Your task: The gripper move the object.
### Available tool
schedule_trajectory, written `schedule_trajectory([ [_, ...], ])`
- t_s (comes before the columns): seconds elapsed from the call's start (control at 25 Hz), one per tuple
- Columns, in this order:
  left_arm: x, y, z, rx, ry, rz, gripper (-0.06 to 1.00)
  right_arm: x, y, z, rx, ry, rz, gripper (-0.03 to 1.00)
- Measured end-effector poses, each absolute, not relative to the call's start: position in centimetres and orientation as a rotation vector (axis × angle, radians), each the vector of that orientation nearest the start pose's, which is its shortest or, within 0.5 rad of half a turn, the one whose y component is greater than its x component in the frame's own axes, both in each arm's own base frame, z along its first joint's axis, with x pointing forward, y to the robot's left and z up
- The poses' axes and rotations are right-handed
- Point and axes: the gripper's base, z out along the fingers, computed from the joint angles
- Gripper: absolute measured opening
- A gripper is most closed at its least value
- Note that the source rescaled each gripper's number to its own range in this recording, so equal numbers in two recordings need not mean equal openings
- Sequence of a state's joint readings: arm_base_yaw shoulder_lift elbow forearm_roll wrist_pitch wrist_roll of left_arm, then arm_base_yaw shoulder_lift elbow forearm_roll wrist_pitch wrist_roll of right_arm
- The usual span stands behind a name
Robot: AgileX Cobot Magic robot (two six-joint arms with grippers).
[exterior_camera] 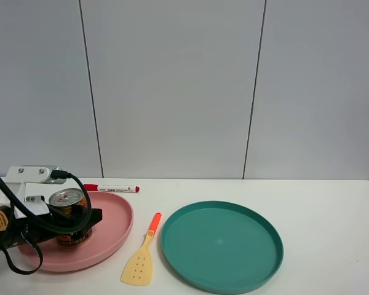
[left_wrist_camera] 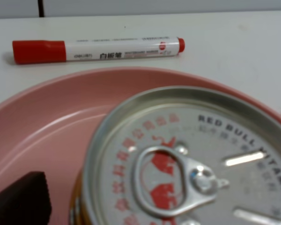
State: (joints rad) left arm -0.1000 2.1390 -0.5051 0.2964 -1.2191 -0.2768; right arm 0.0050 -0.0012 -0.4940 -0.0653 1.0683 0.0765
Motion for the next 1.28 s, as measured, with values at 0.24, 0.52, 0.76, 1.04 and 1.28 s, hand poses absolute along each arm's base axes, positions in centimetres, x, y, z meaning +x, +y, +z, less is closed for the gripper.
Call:
schedule_trajectory([
  [0.24,29.2,-5.6,7.0,0.147,1.893,-0.464,0.98,-0.5,-0.5,27.5,0.077,2.054,-0.028,1.00],
  [0.52,29.6,-5.7,10.5,0.163,1.777,-0.457,0.98,-0.5,-0.5,27.5,0.077,2.054,-0.028,1.00],
  [0.76,29.0,-5.6,13.1,0.173,1.700,-0.452,0.98,-0.5,-0.5,27.5,0.077,2.054,-0.028,1.00],
  [1.04,28.4,-5.6,17.5,0.154,1.564,-0.478,0.98,-0.5,-0.5,27.5,0.077,2.054,-0.028,1.00],
  [1.28,27.7,-5.3,20.6,0.140,1.561,-0.460,0.98,-0.5,-0.5,27.5,0.077,2.054,-0.028,1.00],
])
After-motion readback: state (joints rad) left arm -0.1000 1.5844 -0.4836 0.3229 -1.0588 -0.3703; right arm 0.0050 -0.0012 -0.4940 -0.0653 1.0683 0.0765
